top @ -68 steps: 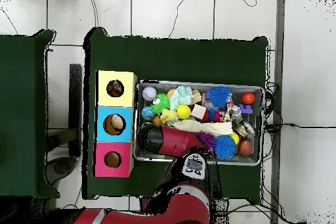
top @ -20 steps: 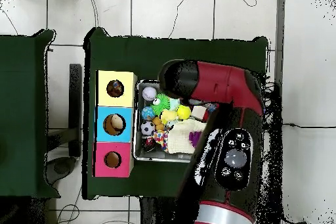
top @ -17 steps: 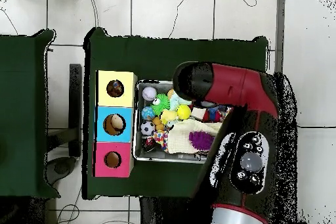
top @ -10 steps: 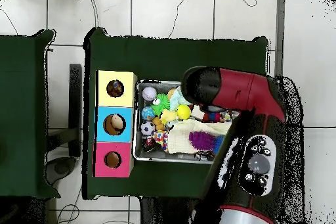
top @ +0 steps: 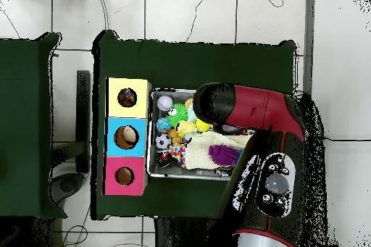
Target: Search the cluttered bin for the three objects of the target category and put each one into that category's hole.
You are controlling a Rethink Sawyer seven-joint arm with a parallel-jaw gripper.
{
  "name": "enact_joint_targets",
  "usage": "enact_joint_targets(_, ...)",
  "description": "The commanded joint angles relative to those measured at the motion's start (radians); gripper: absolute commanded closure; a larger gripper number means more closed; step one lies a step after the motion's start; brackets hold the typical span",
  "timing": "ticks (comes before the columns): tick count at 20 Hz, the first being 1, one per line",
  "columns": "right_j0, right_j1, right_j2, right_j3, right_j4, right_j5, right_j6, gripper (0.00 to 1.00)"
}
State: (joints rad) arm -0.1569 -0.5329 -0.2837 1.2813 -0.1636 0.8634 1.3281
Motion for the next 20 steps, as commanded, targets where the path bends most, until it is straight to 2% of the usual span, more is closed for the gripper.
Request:
enact_joint_targets(1, 0.016, -0.010, 0.112, 0.119, -0.016, 0.074, 0.015, 1.00)
enact_joint_targets(18, 0.019, 0.001, 0.084, 0.131, -0.039, 0.021, 0.047, 1.00)
enact_joint_targets(19, 0.019, 0.001, 0.084, 0.132, -0.039, 0.020, 0.048, 0.00)
enact_joint_targets(20, 0.019, 0.002, 0.082, 0.130, -0.040, 0.022, 0.050, 0.00)
